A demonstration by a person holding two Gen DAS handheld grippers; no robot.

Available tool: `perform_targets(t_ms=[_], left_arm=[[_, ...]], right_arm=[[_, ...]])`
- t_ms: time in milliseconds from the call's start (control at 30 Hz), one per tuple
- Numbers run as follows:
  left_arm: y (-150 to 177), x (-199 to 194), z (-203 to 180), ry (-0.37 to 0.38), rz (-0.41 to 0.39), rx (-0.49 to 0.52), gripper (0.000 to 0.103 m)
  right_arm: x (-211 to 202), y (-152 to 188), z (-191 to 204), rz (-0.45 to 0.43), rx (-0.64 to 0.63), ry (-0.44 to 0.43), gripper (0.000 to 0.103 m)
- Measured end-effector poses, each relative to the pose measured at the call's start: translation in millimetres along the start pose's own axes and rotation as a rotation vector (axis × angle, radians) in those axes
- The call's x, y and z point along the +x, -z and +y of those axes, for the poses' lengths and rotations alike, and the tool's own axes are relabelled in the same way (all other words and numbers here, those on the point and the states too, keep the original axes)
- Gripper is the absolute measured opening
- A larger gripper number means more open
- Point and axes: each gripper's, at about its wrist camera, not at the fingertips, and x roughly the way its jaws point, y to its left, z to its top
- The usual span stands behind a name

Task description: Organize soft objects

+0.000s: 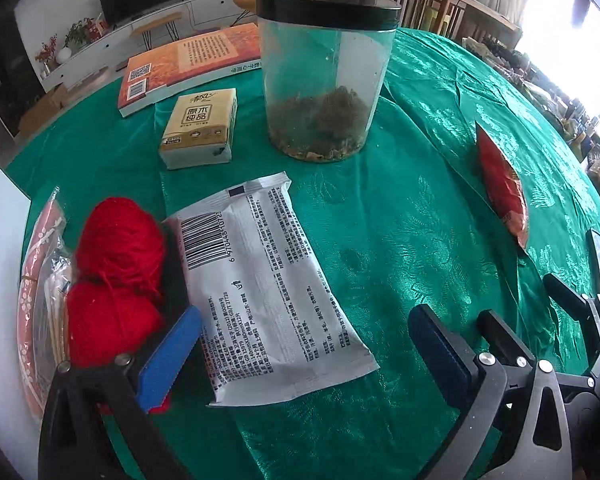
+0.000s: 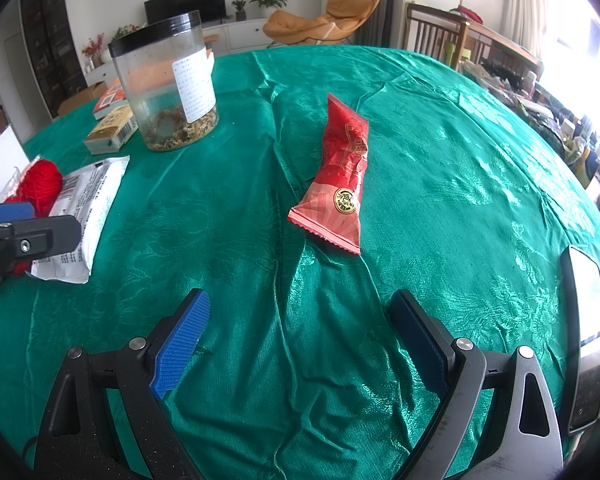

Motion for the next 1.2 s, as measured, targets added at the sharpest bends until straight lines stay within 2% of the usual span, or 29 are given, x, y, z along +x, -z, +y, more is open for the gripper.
perform_targets(t_ms=[67, 200, 267, 300, 367, 467, 500, 567, 633, 667, 700, 733, 767, 833, 933, 1067, 1200], left_arm=[[-2.1, 13.0, 2.0, -0.061, 0.000, -0.024, 0.102], [-10.9, 18.7, 14.3, -0.087, -0.025, -0.111, 0.103], [-11.2, 15.7, 13.1, -0.085, -0.038, -0.110, 0.086], [-10.9, 9.6, 10.9, -0.083, -0.058, -0.099, 0.068], [-9.1, 4.0, 11.2, -0.037, -0.056, -0.095, 0.067], [-5.8, -6.1, 19.6, 0.001, -0.086, -0.127, 0.066], [-5.4, -11.2, 22.4, 0.013, -0.100, -0.145, 0.066], [-7.7, -22.2, 26.0, 0.035, -0.126, -0.163, 0.066], [-12.7, -30.8, 30.8, 0.047, -0.140, -0.171, 0.066], [-14.3, -36.2, 34.2, 0.058, -0.146, -0.181, 0.066], [-15.7, -42.9, 38.7, 0.070, -0.155, -0.193, 0.066], [-16.6, -50.3, 44.3, 0.080, -0.168, -0.209, 0.066], [-17.6, -58.1, 50.8, 0.088, -0.184, -0.223, 0.066], [-20.7, -73.8, 63.8, 0.098, -0.215, -0.247, 0.066], [-24.7, -99.1, 86.1, 0.118, -0.259, -0.283, 0.066], [-19.5, -139.4, 118.1, 0.131, -0.322, -0.316, 0.066], [10.6, -182.7, 158.7, 0.104, -0.370, -0.339, 0.066]], right_arm=[[0.0, 0.0, 0.0, 0.000, 0.000, 0.000, 0.094], [0.0, 0.0, 0.0, 0.000, 0.000, 0.000, 0.094], [-0.1, 0.0, -0.1, 0.000, -0.001, 0.000, 0.094], [-0.2, 0.2, -0.6, 0.000, -0.002, -0.006, 0.093], [-5.7, -1.2, -10.4, -0.009, 0.047, -0.043, 0.092], [-24.8, -8.7, -52.3, -0.119, 0.279, -0.129, 0.092], [-23.2, -15.6, -63.8, -0.120, 0.335, -0.147, 0.092], [-6.3, -41.9, -69.2, -0.048, 0.312, -0.176, 0.091], [14.7, -68.3, -59.5, 0.025, 0.216, -0.172, 0.090], [29.0, -77.4, -52.5, 0.083, 0.163, -0.163, 0.086], [43.8, -83.6, -47.4, 0.140, 0.119, -0.159, 0.049], [49.0, -89.3, -43.6, 0.144, 0.080, -0.120, 0.024], [50.1, -96.1, -41.9, 0.140, 0.054, -0.092, 0.021], [52.5, -109.3, -46.5, 0.152, 0.092, -0.144, 0.017], [37.6, -134.9, -44.9, 0.077, 0.074, -0.146, 0.017], [-4.1, -169.3, -30.5, -0.039, 0.049, -0.176, 0.017], [-54.8, -182.6, 13.4, -0.099, -0.028, -0.261, 0.017]])
